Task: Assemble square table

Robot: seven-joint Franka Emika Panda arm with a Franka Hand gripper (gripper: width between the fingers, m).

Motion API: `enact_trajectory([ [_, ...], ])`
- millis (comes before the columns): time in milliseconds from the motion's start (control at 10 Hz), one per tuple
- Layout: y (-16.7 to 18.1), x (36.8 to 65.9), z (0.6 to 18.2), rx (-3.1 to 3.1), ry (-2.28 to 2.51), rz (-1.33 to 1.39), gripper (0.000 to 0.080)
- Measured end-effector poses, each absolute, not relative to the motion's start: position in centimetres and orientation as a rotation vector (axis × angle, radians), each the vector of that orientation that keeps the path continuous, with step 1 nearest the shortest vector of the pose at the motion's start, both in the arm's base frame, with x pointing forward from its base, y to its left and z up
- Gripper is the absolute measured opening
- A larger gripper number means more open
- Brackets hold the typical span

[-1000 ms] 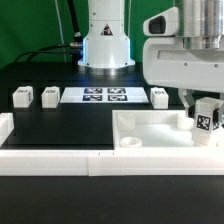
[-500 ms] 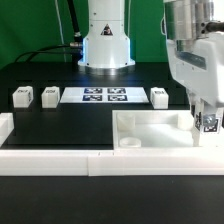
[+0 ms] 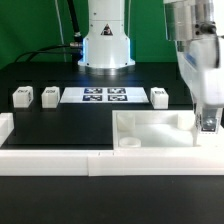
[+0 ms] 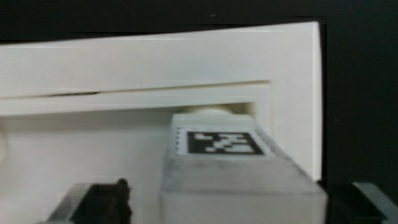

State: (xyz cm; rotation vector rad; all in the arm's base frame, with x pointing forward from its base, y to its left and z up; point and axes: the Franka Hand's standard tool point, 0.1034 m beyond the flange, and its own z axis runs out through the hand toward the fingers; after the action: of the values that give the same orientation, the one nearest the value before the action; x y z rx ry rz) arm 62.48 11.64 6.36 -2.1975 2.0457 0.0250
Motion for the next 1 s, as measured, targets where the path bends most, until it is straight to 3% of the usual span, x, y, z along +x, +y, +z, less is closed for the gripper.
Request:
enact_trajectory([
  [100,11.93,62.48,6.35,-2.365,1.855,-0.005,0.0559],
  [200,12.04,62.50,6.33,-2.490,1.682,-0.028,0.0630],
  [400,11.92,62.52,6.32,-2.598,1.514,-0.043,0.0649],
  [900,11.53,62.87,6.22,-2.983,0.621,-0.118,0.0649],
  [1000,11.58,62.86,6.22,-2.974,0.658,-0.116,0.0568],
])
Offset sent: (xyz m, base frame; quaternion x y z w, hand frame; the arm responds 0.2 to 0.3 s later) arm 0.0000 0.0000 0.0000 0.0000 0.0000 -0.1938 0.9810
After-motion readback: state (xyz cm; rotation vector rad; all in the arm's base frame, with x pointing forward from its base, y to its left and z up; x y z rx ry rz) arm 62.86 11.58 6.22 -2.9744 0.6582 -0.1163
